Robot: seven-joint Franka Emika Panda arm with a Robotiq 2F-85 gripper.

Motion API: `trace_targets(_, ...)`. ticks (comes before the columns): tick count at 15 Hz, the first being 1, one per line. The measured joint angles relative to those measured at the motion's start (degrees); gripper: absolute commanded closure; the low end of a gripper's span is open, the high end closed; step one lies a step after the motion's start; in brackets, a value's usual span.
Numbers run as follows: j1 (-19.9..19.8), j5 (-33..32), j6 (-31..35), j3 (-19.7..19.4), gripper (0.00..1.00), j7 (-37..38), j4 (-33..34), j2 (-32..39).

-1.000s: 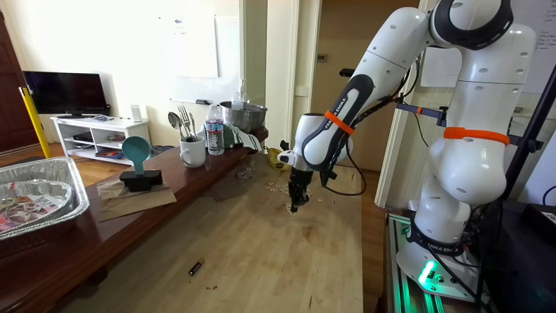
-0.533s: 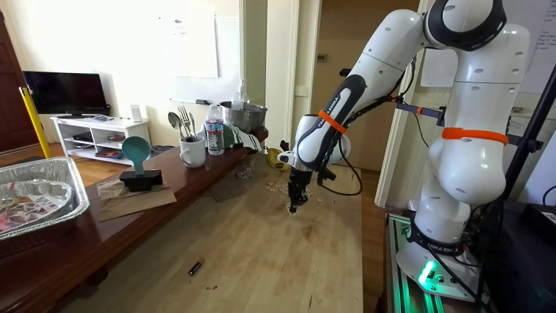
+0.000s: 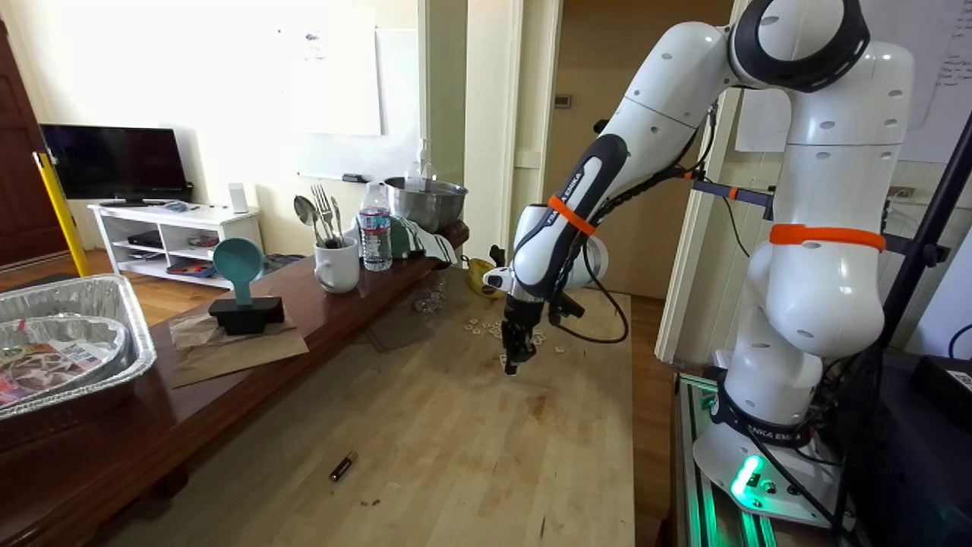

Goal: Replace L with M on the letters on the left to spell the word MUST

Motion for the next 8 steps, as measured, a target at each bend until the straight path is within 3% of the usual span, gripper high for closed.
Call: trace_targets(8,-1.00,-0.97,-3.05,-0.83,1.00,-6.24,0.06,-0.62)
